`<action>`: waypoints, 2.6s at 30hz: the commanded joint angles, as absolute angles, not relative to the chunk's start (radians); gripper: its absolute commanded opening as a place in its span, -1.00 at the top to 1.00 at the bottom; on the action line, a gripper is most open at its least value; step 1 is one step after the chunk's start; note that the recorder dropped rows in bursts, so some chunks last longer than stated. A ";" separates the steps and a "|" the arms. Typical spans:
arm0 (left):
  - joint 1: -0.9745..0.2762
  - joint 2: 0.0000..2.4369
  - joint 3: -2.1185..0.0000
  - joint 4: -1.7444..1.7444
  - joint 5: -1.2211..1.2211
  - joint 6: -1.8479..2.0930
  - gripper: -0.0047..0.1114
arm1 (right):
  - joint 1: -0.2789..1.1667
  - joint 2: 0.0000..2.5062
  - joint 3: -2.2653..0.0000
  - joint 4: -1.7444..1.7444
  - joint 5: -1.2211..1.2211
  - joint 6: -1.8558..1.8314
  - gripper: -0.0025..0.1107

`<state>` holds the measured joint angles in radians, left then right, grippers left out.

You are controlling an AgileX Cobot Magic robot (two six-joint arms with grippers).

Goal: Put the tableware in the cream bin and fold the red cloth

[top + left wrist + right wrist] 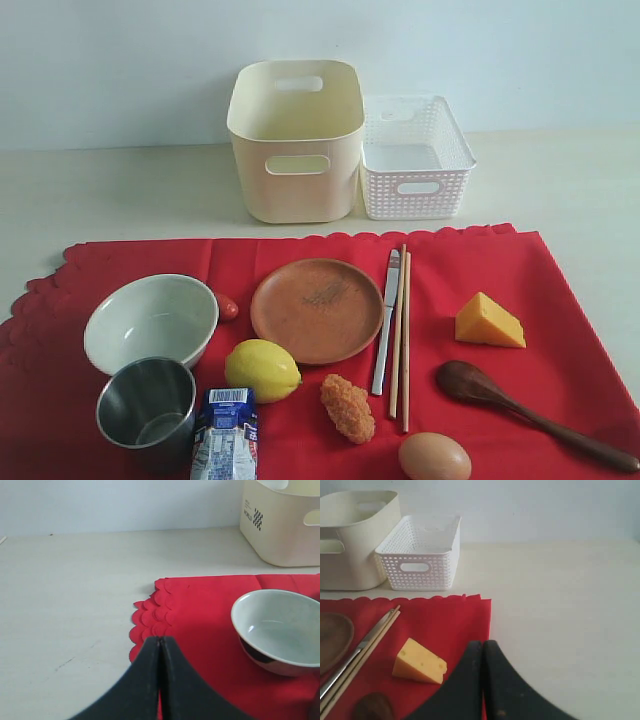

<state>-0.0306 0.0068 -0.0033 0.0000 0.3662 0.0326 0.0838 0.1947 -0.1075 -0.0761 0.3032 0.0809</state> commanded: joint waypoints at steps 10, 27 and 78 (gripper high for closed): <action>-0.031 0.000 0.000 -0.011 0.358 0.034 0.92 | 0.084 0.426 -0.324 -0.076 0.293 0.082 0.96; -0.031 0.000 0.000 -0.011 0.358 0.034 0.92 | 0.084 0.560 -0.460 -0.076 0.275 0.082 0.96; -0.031 0.000 0.000 -0.011 0.358 0.034 0.92 | 0.208 1.269 -0.746 0.346 0.611 -0.600 0.03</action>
<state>-0.0306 0.0068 -0.0033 0.0000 0.3662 0.0326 0.1817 1.1956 -0.6992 0.3435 0.5476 -0.4697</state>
